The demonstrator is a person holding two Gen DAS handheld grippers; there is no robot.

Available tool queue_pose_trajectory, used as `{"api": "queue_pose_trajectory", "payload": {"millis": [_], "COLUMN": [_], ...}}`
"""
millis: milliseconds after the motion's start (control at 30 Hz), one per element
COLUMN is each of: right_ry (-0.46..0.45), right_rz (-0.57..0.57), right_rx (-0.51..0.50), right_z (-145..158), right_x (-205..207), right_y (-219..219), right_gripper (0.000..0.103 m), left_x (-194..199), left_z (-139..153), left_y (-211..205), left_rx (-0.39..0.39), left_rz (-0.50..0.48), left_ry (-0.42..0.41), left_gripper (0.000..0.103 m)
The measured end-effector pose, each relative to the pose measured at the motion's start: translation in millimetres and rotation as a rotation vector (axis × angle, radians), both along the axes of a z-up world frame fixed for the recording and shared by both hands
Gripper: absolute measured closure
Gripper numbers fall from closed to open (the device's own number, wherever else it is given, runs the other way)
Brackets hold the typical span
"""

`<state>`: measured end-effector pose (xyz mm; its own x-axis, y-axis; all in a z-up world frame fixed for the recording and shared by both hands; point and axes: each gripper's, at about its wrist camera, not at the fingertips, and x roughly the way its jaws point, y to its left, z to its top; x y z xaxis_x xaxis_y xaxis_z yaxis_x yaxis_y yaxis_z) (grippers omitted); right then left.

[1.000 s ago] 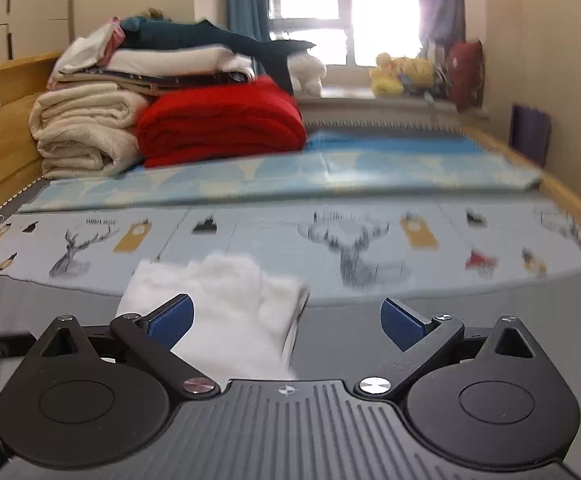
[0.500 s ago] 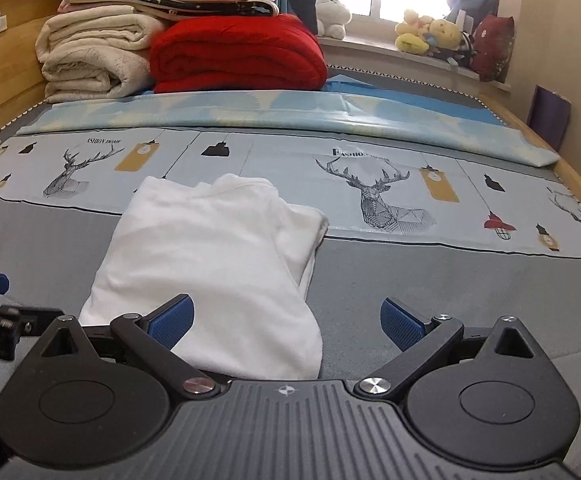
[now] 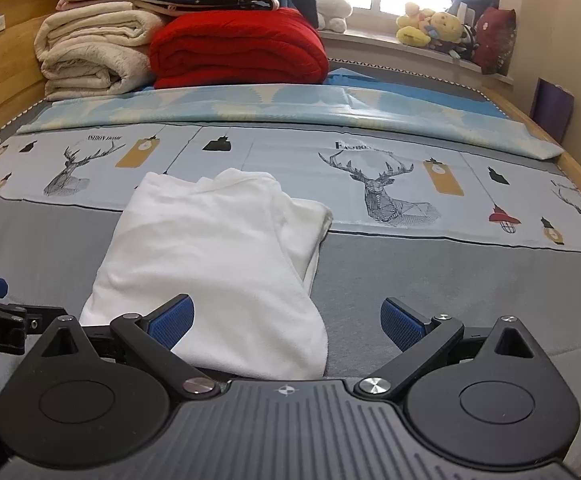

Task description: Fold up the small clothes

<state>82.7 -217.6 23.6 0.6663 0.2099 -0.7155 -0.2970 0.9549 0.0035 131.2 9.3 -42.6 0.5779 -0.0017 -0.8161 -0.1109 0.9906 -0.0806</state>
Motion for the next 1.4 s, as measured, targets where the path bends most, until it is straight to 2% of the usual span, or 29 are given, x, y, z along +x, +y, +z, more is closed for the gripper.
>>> {"api": "queue_pose_trajectory", "payload": {"millis": [1400], "right_ry": [-0.018], "right_rz": [0.054], "right_rx": [-0.031], "right_z": [1.2], "right_x": [-4.5], "right_y": [9.1], "right_gripper": [0.004], "left_x": [-2.7], "left_z": [2.2], "left_y": [-8.1], "left_rx": [0.032], "left_rz": [-0.049], "left_ry": [-0.032], "left_gripper": [0.0]}}
